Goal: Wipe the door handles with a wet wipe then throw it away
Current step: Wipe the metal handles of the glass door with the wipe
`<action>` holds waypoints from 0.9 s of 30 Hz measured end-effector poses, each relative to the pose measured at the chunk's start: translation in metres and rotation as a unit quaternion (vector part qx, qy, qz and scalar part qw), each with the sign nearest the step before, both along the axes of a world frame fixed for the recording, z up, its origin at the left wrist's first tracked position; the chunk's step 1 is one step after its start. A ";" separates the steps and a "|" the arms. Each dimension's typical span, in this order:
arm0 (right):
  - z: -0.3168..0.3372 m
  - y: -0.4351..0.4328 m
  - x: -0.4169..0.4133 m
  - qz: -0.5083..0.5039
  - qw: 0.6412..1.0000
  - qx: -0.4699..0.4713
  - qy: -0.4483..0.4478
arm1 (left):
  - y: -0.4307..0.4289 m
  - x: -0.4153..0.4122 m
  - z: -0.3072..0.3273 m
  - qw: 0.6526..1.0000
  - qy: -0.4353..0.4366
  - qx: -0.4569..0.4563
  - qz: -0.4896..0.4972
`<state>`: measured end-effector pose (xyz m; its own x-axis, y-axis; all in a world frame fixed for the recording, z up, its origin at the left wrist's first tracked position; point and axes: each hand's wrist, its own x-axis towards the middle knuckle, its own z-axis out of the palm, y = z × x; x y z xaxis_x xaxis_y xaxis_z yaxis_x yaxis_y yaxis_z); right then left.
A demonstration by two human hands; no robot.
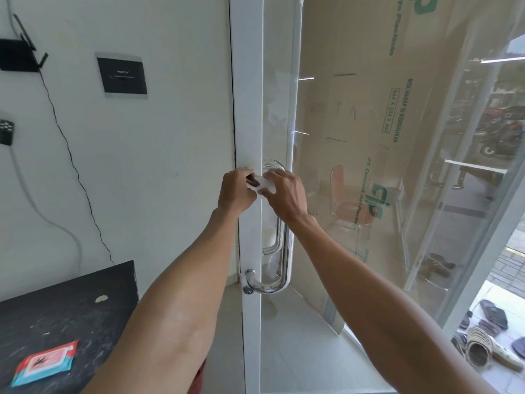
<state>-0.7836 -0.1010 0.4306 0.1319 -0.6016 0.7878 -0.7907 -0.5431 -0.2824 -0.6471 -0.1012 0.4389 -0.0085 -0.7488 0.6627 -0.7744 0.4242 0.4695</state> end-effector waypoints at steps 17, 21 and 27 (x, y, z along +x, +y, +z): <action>-0.023 0.009 -0.026 -0.057 0.981 0.140 -0.125 | 0.017 -0.009 -0.007 0.960 -0.212 -0.175 -0.053; -0.037 0.011 -0.039 -0.124 0.972 0.169 -0.107 | 0.012 0.002 -0.009 0.973 -0.164 -0.142 -0.075; -0.043 0.014 -0.039 -0.154 0.964 0.178 -0.122 | 0.013 0.007 -0.007 0.985 -0.142 -0.092 -0.042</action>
